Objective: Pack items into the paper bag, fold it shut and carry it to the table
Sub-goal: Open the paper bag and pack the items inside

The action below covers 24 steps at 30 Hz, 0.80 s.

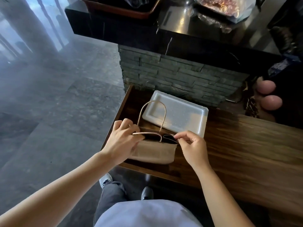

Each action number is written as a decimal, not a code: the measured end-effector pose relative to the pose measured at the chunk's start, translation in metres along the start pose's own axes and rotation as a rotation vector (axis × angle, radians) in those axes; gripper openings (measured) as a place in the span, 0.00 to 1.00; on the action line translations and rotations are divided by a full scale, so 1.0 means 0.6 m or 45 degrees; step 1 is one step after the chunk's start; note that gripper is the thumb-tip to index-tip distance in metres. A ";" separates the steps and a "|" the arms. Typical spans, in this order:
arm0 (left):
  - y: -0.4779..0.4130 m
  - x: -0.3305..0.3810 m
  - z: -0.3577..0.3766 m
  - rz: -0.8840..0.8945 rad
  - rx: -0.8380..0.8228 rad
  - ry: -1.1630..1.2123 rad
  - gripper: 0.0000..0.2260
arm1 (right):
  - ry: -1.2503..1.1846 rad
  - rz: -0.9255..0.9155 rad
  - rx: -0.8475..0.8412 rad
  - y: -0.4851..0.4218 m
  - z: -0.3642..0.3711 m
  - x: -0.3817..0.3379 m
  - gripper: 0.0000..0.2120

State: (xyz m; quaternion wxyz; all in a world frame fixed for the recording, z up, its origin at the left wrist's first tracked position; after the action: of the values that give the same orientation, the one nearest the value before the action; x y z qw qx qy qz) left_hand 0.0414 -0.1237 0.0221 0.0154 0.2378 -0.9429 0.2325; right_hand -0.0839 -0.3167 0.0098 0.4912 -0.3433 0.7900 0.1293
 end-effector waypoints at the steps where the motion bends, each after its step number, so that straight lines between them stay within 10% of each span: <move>1: -0.004 0.004 -0.003 -0.021 -0.001 -0.045 0.09 | 0.029 -0.041 -0.044 -0.001 0.001 -0.017 0.11; 6: -0.013 0.030 -0.022 0.070 0.034 -0.125 0.10 | 0.118 -0.480 -0.149 -0.014 0.007 -0.128 0.10; 13: 0.019 0.090 -0.034 0.533 -0.265 0.042 0.15 | 0.780 -0.165 -1.199 -0.015 0.132 -0.107 0.12; 19: 0.047 0.108 -0.057 0.766 -0.477 -0.010 0.17 | 1.213 -0.182 -1.185 -0.035 0.161 -0.055 0.51; 24: 0.035 0.080 -0.087 0.453 -0.690 0.377 0.22 | 1.315 -0.168 -1.276 -0.033 0.172 -0.023 0.55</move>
State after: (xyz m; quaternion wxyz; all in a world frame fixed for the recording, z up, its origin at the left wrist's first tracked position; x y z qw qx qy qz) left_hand -0.0152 -0.1055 0.0661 0.1736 0.0209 -0.9846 0.0047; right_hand 0.0043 -0.2693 -0.0256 -0.1547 -0.5915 0.7448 0.2674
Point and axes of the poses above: each hand's wrist, its own y-axis away from the middle knuckle, its own z-axis out of the palm, x = y × z, the point moved 6 cm from there along -y, towards the middle knuckle, and after that the axes turned 10 degrees about x, right-handed, at the moved point
